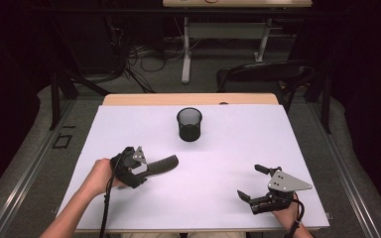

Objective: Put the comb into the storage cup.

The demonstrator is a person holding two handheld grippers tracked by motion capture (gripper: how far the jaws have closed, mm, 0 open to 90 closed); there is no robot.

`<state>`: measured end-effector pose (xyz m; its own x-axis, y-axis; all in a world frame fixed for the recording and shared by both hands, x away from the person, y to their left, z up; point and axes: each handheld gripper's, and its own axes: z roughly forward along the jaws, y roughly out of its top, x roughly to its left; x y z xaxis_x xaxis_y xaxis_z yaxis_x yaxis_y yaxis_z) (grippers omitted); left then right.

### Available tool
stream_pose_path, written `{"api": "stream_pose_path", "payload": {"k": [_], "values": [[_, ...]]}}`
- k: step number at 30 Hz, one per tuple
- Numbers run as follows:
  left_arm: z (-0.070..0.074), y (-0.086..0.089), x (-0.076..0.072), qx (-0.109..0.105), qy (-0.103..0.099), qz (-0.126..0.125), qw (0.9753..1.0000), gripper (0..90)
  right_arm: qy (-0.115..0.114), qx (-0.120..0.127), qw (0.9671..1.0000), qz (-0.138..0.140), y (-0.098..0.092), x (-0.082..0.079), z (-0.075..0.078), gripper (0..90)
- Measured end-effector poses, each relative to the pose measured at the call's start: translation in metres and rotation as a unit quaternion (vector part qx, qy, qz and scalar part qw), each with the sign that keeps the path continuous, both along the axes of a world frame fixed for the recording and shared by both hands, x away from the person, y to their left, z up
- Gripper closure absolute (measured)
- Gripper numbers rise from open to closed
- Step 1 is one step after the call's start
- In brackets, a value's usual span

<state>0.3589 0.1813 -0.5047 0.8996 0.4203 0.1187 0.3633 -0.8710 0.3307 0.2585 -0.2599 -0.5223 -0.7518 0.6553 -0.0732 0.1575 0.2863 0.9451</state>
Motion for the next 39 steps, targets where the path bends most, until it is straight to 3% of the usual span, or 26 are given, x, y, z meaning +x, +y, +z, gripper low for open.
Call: {"api": "stream_pose_path", "payload": {"k": [6,14,19,28,39], "values": [[-0.003,-0.005,0.007,0.012,0.032,0.004,0.9994,50.5,0.001,-0.001,1.0000,0.000,0.000,0.000,0.000,0.2],[-0.009,-0.009,0.016,0.035,0.058,0.011,0.9976,56.6,0.002,-0.001,1.0000,0.000,-0.001,0.000,0.000,0.1],[-0.013,-0.013,0.020,0.039,0.073,0.011,0.9965,61.3,0.001,-0.001,1.0000,0.000,-0.001,0.001,0.000,0.2],[-0.017,-0.014,0.025,0.053,0.083,0.021,0.9949,65.5,0.001,-0.003,1.0000,0.000,-0.001,0.000,0.000,0.2],[-0.020,-0.013,0.027,0.047,0.092,0.018,0.9945,71.9,0.001,-0.005,1.0000,0.000,-0.001,0.001,0.000,0.1]]}}
